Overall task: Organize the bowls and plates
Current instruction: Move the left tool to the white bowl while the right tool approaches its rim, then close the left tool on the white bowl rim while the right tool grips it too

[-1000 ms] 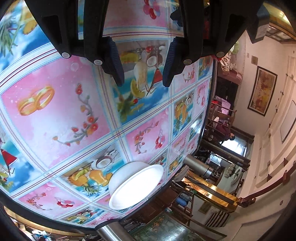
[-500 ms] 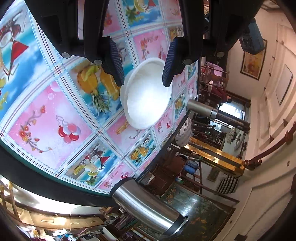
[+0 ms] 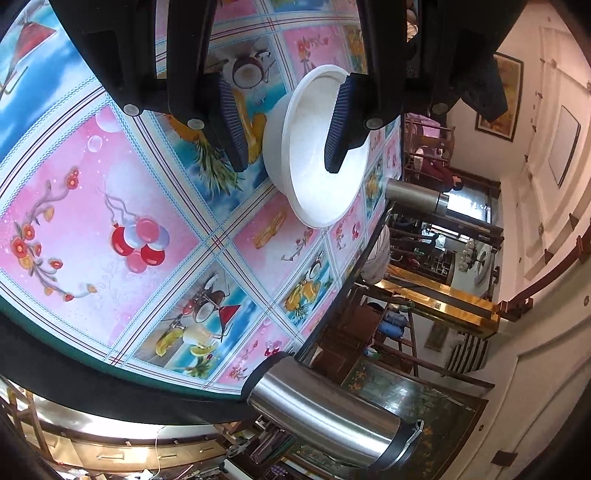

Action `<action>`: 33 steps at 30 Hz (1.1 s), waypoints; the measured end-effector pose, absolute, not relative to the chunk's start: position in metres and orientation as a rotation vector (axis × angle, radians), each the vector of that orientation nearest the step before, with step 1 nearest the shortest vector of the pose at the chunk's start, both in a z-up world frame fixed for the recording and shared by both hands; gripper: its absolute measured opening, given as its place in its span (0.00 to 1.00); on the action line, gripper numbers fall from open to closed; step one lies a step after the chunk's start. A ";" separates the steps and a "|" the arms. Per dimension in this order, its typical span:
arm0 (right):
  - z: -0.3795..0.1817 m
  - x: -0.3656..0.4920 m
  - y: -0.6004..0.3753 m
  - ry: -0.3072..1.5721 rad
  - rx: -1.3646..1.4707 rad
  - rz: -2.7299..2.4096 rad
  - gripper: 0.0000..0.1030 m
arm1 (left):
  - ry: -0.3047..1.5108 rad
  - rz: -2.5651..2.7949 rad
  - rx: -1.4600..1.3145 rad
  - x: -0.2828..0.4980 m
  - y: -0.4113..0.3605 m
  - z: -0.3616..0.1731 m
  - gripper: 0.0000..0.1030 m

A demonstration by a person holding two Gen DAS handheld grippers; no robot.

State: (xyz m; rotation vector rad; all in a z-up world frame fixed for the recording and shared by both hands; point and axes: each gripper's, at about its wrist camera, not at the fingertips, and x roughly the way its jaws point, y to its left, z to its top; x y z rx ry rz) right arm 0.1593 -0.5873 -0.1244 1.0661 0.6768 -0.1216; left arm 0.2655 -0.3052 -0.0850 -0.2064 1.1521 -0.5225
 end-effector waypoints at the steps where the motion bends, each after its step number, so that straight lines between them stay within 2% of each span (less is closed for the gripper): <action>1: -0.124 0.158 -0.587 0.669 1.070 -0.117 0.45 | 1.154 -0.522 -0.209 0.266 -0.304 -0.085 0.28; 27: -0.131 0.167 -0.567 0.653 0.988 -0.136 0.45 | 1.096 -0.487 -0.190 0.270 -0.310 -0.102 0.28; 33: -0.135 0.172 -0.561 0.671 0.981 -0.129 0.42 | 1.105 -0.480 -0.205 0.273 -0.307 -0.106 0.28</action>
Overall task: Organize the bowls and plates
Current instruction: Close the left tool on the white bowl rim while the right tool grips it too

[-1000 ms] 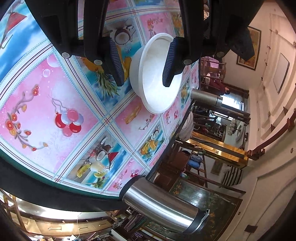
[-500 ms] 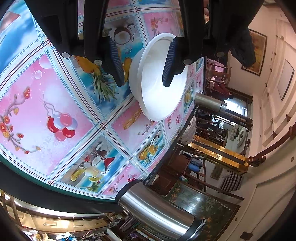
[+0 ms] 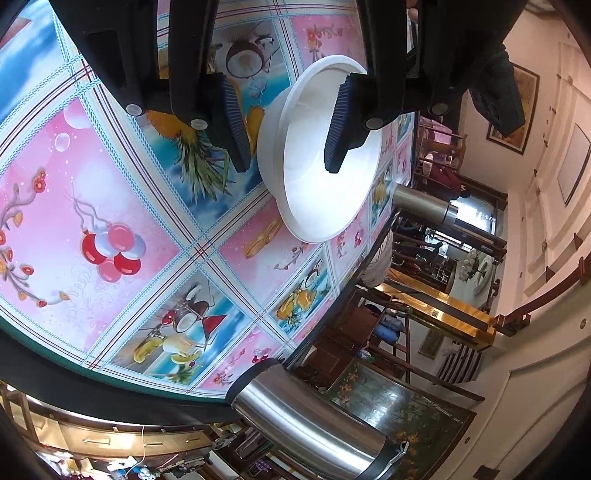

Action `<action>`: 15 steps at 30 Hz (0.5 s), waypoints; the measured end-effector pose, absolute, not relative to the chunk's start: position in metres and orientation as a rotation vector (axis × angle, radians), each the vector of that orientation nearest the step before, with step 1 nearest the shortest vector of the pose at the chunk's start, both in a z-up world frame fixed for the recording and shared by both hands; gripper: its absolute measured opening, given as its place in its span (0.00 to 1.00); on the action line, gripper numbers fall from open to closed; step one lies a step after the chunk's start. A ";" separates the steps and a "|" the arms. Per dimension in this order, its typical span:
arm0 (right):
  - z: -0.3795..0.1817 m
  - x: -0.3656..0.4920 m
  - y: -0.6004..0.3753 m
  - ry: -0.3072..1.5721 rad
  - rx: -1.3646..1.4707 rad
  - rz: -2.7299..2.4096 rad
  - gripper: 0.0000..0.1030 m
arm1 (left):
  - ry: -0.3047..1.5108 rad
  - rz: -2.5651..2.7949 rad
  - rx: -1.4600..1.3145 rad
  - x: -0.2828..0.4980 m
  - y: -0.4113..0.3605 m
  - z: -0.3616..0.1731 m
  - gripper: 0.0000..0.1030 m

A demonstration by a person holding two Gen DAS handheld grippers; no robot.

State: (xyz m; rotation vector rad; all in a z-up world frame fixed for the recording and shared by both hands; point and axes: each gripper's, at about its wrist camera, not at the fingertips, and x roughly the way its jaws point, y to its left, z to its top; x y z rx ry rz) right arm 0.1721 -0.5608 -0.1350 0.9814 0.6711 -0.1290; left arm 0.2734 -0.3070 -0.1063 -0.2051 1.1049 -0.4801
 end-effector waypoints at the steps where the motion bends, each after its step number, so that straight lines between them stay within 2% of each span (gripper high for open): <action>1: -0.135 0.172 -0.560 0.669 0.978 -0.134 0.42 | 1.105 -0.480 -0.204 0.273 -0.307 -0.107 0.28; 9: -0.133 0.172 -0.558 0.668 0.958 -0.148 0.41 | 1.088 -0.477 -0.160 0.267 -0.315 -0.107 0.28; 15: -0.135 0.174 -0.555 0.677 0.940 -0.166 0.31 | 1.052 -0.463 -0.123 0.264 -0.319 -0.104 0.28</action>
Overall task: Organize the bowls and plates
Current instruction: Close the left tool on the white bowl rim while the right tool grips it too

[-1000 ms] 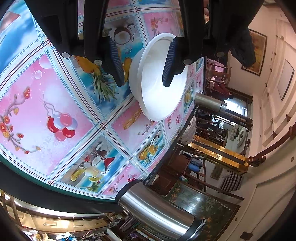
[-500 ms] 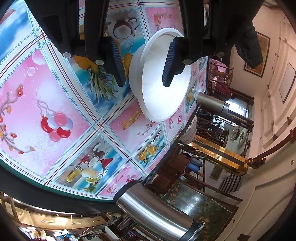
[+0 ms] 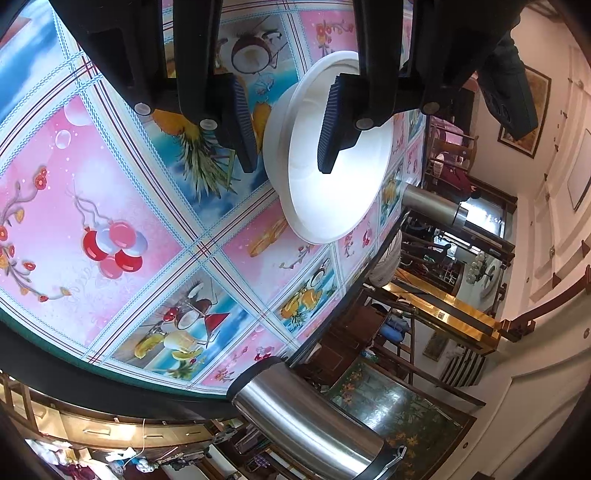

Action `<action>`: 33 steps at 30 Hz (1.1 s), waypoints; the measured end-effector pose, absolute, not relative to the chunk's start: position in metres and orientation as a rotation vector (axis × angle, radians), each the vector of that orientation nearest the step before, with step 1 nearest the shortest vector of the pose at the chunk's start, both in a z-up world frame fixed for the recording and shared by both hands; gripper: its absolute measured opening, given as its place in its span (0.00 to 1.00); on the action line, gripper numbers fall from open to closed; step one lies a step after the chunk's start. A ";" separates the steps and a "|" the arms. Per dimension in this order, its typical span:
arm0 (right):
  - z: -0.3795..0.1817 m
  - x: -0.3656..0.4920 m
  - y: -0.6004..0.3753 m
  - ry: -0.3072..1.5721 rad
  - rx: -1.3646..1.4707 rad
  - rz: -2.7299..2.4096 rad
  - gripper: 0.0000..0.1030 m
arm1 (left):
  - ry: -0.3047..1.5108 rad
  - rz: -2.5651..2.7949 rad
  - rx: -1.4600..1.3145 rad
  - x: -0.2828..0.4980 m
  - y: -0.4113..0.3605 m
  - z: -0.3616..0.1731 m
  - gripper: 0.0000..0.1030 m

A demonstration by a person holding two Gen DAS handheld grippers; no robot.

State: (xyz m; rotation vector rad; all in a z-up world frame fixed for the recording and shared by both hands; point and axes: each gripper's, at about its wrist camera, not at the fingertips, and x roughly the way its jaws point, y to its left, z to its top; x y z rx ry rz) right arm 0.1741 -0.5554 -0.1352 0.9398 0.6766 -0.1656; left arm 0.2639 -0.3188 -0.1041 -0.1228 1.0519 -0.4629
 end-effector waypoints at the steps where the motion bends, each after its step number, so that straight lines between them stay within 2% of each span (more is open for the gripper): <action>1: -0.135 0.174 -0.555 0.678 0.938 -0.168 0.29 | 1.048 -0.460 -0.118 0.264 -0.319 -0.104 0.28; 5: -0.135 0.174 -0.552 0.684 0.920 -0.176 0.19 | 1.046 -0.459 -0.105 0.264 -0.321 -0.107 0.28; 15: -0.136 0.175 -0.551 0.685 0.913 -0.185 0.16 | 1.037 -0.450 -0.077 0.262 -0.325 -0.109 0.28; 17: -0.136 0.175 -0.551 0.687 0.911 -0.186 0.12 | 1.038 -0.449 -0.072 0.262 -0.325 -0.110 0.28; 33: -0.135 0.176 -0.548 0.692 0.902 -0.180 0.09 | 1.042 -0.438 -0.036 0.262 -0.328 -0.116 0.28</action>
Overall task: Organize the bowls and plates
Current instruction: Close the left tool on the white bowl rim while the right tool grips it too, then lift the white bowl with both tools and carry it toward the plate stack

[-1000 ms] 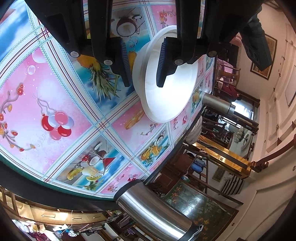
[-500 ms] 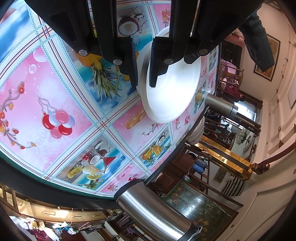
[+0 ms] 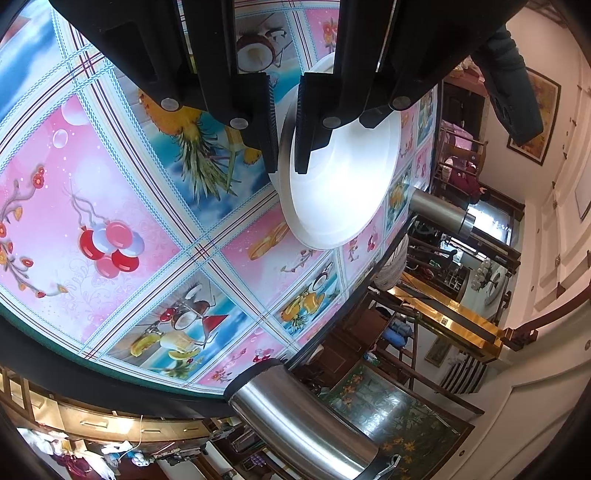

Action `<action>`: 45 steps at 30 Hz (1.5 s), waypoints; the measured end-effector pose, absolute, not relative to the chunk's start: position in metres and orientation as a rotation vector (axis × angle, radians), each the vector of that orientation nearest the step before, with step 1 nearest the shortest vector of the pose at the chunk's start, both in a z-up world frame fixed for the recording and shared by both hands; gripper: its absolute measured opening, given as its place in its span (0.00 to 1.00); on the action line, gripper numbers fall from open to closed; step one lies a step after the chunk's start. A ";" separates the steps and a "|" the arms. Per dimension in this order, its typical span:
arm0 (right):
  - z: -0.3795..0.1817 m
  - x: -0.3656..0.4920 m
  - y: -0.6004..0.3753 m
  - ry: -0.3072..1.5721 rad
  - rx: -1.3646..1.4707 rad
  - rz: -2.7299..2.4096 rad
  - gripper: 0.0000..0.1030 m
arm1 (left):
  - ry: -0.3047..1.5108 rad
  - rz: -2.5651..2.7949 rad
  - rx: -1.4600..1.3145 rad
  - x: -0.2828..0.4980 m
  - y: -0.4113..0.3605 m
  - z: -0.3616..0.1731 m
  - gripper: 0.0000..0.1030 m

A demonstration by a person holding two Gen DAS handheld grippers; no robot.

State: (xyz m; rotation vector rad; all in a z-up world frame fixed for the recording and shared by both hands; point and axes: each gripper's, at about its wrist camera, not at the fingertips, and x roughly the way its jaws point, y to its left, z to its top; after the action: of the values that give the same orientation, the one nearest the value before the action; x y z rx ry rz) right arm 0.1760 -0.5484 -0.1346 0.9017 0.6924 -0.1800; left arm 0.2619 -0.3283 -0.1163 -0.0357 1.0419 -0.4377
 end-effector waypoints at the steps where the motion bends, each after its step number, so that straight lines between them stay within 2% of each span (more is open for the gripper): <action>1: -0.134 0.176 -0.548 0.693 0.901 -0.180 0.09 | 1.041 -0.438 -0.031 0.262 -0.329 -0.116 0.28; 4: -0.134 0.176 -0.548 0.693 0.902 -0.180 0.09 | 1.041 -0.438 -0.028 0.261 -0.329 -0.116 0.27; 13: -0.134 0.179 -0.545 0.700 0.888 -0.174 0.09 | 1.037 -0.454 -0.021 0.261 -0.330 -0.116 0.14; 17: -0.135 0.180 -0.544 0.701 0.894 -0.168 0.09 | 1.032 -0.459 -0.018 0.260 -0.330 -0.115 0.12; 45: -0.140 0.174 -0.544 0.703 0.937 -0.156 0.07 | 1.037 -0.455 -0.012 0.256 -0.327 -0.116 0.11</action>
State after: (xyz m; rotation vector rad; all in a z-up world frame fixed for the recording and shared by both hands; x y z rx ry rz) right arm 0.1736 -0.5444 -0.1402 0.9365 0.7027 -0.1561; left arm 0.2562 -0.3272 -0.1155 -0.0121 1.0369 -0.4553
